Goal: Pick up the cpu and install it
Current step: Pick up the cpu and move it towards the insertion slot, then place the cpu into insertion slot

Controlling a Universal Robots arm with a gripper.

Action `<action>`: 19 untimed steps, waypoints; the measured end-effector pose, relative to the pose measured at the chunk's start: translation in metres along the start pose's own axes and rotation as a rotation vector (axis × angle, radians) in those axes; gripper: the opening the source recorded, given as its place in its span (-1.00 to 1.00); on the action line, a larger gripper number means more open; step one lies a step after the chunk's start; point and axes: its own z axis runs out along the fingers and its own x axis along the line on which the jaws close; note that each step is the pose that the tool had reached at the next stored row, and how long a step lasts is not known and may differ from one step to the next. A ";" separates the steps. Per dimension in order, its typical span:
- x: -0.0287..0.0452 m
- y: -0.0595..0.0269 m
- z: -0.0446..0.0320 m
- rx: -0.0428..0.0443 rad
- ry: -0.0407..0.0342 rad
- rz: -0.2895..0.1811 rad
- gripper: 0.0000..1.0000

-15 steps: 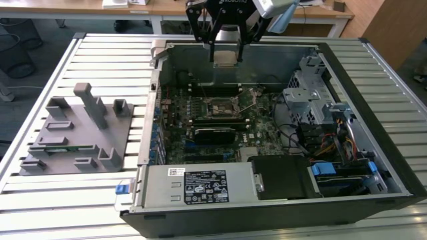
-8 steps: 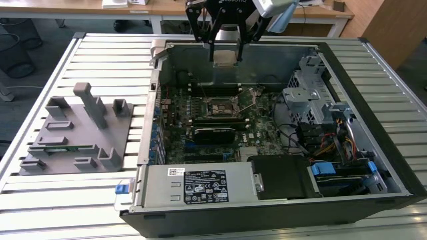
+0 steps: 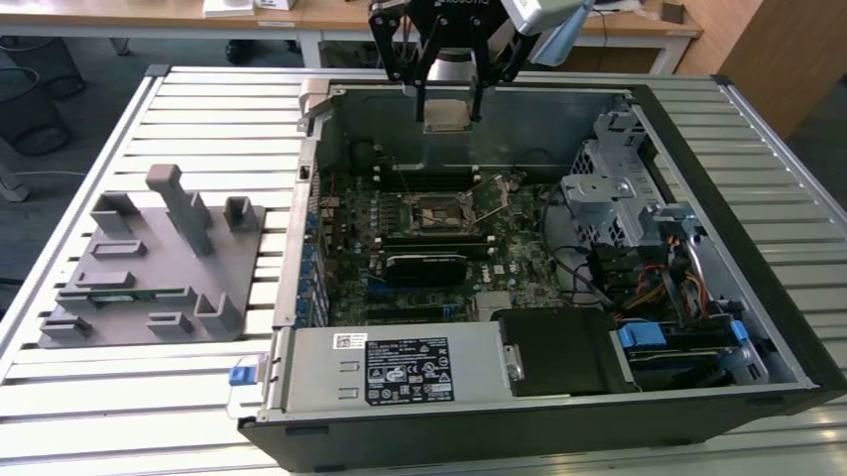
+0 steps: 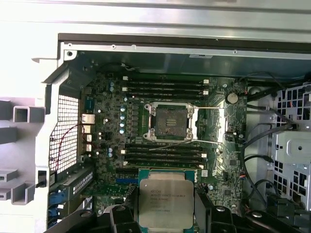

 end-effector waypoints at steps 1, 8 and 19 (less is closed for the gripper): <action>0.0000 0.0000 0.0000 0.0000 0.0000 0.000 0.08; 0.0000 0.0001 0.0000 0.0000 0.0000 0.000 0.08; -0.0001 0.0001 0.0005 0.0022 -0.0001 0.072 0.08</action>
